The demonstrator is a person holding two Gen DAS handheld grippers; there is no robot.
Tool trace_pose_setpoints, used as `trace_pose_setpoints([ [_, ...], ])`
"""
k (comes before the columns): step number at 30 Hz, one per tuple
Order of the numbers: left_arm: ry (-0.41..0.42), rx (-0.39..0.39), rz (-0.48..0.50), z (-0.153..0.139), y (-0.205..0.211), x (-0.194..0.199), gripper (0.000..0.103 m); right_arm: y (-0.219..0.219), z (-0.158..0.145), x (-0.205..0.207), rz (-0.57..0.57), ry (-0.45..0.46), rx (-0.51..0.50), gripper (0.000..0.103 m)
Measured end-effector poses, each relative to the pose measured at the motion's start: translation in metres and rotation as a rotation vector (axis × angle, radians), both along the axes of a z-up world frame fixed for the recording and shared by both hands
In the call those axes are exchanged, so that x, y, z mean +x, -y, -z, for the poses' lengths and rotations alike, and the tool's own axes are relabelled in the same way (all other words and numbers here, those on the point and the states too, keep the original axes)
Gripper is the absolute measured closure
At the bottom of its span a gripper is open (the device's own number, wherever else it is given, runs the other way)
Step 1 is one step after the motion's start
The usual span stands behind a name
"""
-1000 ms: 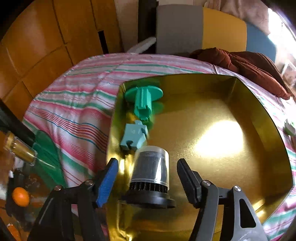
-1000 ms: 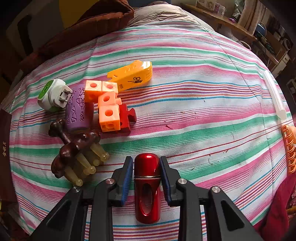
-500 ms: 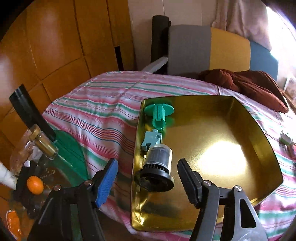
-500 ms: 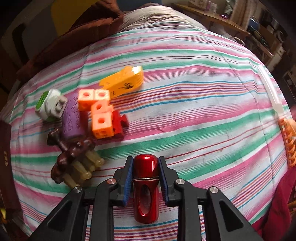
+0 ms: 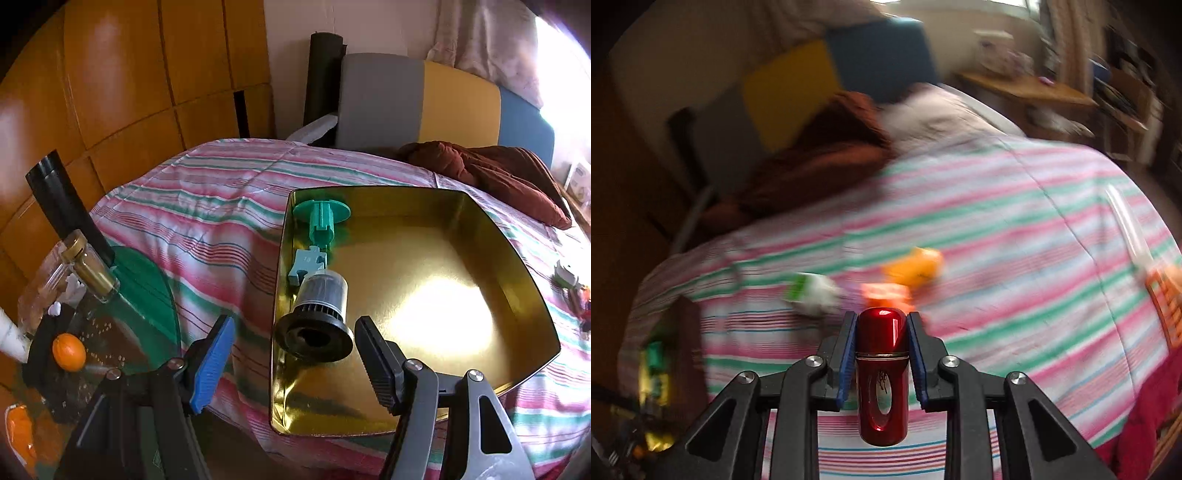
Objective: Organize rigid objects
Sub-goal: 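Carry the red cylinder in the right tool into the gold tray and open it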
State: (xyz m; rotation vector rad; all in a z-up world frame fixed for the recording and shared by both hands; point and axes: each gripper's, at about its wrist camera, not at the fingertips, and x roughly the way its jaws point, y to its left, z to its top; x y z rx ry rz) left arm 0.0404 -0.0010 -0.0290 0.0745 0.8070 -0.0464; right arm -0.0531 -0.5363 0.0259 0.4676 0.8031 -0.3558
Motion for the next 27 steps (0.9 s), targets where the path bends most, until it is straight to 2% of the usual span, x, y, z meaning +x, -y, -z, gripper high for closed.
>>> trace_pose_setpoints([
  [5, -0.003, -0.007, -0.014, 0.002, -0.007, -0.001, 0.035, -0.085, -0.017, 0.041, -0.224, 0.016, 0.006, 0.078],
  [9, -0.005, -0.01, -0.031, 0.004, -0.016, -0.002, 0.035, -0.16, -0.006, 0.078, -0.411, -0.012, 0.043, 0.078],
  [13, -0.003, -0.022, -0.072, 0.005, -0.031, -0.002, 0.035, -0.24, 0.016, 0.106, -0.569, -0.078, 0.048, 0.078],
  [17, -0.007, -0.029, -0.112, 0.007, -0.048, -0.003, 0.035, -0.302, 0.046, 0.121, -0.684, -0.148, 0.062, 0.078],
  [23, -0.017, -0.042, -0.164, 0.012, -0.069, -0.003, 0.035, -0.367, 0.086, 0.136, -0.779, -0.234, 0.086, 0.077],
  [27, -0.026, -0.052, -0.178, 0.015, -0.075, -0.001, 0.035, -0.397, 0.104, 0.14, -0.836, -0.273, 0.166, 0.077],
])
